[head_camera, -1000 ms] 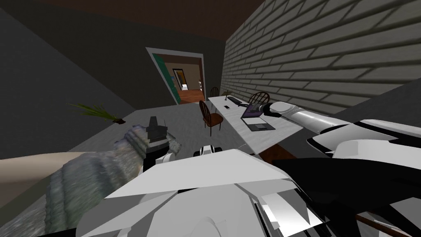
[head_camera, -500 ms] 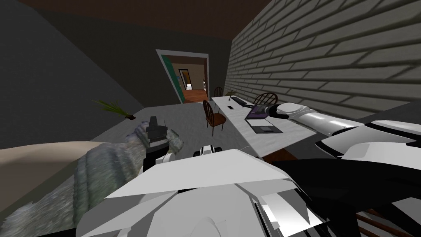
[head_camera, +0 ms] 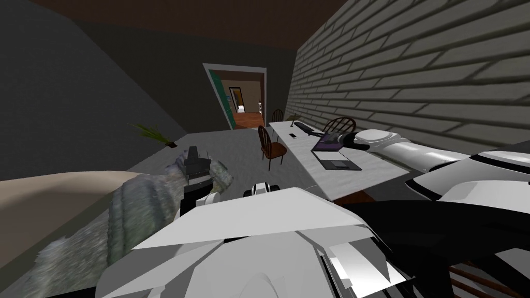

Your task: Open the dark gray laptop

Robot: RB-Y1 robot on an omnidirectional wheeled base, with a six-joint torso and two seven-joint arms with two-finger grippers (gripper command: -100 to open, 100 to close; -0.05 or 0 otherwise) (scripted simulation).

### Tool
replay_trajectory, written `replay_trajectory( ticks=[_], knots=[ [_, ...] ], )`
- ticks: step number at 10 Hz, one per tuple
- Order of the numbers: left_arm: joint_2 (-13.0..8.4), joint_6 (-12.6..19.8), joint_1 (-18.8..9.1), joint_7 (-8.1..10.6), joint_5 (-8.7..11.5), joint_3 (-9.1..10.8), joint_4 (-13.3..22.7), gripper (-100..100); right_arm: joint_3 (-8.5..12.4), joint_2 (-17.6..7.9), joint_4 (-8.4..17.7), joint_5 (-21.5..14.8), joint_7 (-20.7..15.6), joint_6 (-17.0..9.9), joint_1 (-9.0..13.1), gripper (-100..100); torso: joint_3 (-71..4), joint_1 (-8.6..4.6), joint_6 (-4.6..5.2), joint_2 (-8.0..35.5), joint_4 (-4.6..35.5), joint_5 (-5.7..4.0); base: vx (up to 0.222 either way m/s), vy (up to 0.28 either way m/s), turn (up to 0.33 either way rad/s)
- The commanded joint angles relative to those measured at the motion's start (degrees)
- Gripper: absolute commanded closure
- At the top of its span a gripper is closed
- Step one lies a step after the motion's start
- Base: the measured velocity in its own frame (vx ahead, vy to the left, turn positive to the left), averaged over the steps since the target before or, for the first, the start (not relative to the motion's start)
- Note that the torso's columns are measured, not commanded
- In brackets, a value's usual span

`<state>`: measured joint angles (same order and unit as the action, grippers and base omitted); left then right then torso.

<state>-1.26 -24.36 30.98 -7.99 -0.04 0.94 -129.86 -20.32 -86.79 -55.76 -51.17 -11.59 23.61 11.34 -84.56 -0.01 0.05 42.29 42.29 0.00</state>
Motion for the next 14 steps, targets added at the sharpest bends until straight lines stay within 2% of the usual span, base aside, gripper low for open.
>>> replay_trajectory(
  ticks=[1, 3, 4, 5, 7, 8, 9, 10, 11, 12, 13, 14],
  knots=[
    [0.0, 0.0, 0.0, 0.0, 0.0, 0.0, 0.0, 0, -0.1, -1.4, 2.3, 4.3, -3.4, -0.5, -2.2, -100, 0.0, -0.04, -0.03, 0.0, 0.0, -0.02, -0.011, 0.021, 0.283],
    [0.0, 0.0, 0.0, 0.0, 0.0, 0.0, 0.0, 0, -0.1, -1.4, 2.3, 8.4, -5.2, -0.5, -2.2, -100, 0.0, 0.03, -0.01, 0.0, 0.0, 0.0, -0.013, 0.014, 0.045],
    [0.0, 0.0, 0.0, 0.0, 0.0, 0.0, 0.0, 0, -0.1, -1.4, 2.3, 9.2, -5.7, -0.5, -2.2, -100, 0.0, -0.03, 0.01, 0.0, 0.0, -0.01, -0.002, 0.004, -0.029],
    [0.0, 0.0, 0.0, 0.0, 0.0, 0.0, 0.0, 0, -0.2, -2.8, 4.6, 11.4, -8.0, -1.0, -4.4, -100, 0.0, -0.04, -0.05, 0.0, 0.0, -0.02, -0.016, 0.022, 0.262],
    [0.0, 0.0, 0.0, 0.0, 0.0, 0.0, 0.0, 0, -0.2, -2.8, 4.6, 14.4, -10.6, -1.0, -4.4, -100, 0.0, 0.05, -0.02, 0.0, 0.0, 0.01, -0.01, 0.015, 0.064],
    [0.0, 0.0, 0.0, 0.0, 0.0, 0.0, 0.0, 0, -0.2, -2.8, 4.6, 16.0, -10.8, -1.0, -4.4, -100, 0.0, -0.02, 0.01, 0.0, 0.0, -0.01, 0.001, 0.003, -0.042],
    [0.0, 0.0, 0.0, 0.0, 0.0, 0.0, 0.0, 0, -0.2, -4.2, 6.8, 17.9, -13.3, -1.5, -6.6, -100, 0.0, -0.04, -0.04, 0.0, 0.0, -0.02, -0.013, 0.023, 0.192],
    [0.0, 0.0, 0.0, 0.0, 0.0, 0.0, 0.0, 0, -0.2, -4.2, 6.8, 20.8, -15.4, -1.5, -6.6, -100, 0.0, 0.05, -0.09, 0.0, 0.0, 0.01, -0.017, 0.022, 0.163],
    [0.0, 0.0, 0.0, 0.0, 0.0, 0.0, 0.0, 0, -0.2, -4.2, 6.8, 22.7, -15.8, -1.5, -6.6, -100, 0.0, 0.06, -0.07, 0.0, 0.0, 0.02, -0.007, 0.009, 0.022],
    [0.0, 0.0, 0.0, 0.0, 0.0, 0.0, 0.0, 0, 0.3, -4.3, 6.5, 21.7, -15.5, -1.5, -7.3, -100, 0.0, -0.01, -0.02, 0.0, 0.0, -0.01, 0.0, 0.0, 0.0],
    [0.0, 0.0, 0.0, 0.0, 0.0, 0.0, 0.0, 0, -0.2, -2.8, 4.6, 19.0, -12.8, -1.0, -4.4, 100, 0.0, -0.04, -0.03, 0.0, 0.0, -0.02, 0.013, -0.024, -0.253],
    [0.0, 0.0, 0.0, 0.0, 0.0, 0.01, 0.0, 0, -0.2, -2.8, 4.6, 18.2, -11.5, -1.0, -4.4, 100, 0.0, -0.12, 0.03, 0.0, 0.0, -0.04, 0.017, -0.025, -0.161]
  ],
)
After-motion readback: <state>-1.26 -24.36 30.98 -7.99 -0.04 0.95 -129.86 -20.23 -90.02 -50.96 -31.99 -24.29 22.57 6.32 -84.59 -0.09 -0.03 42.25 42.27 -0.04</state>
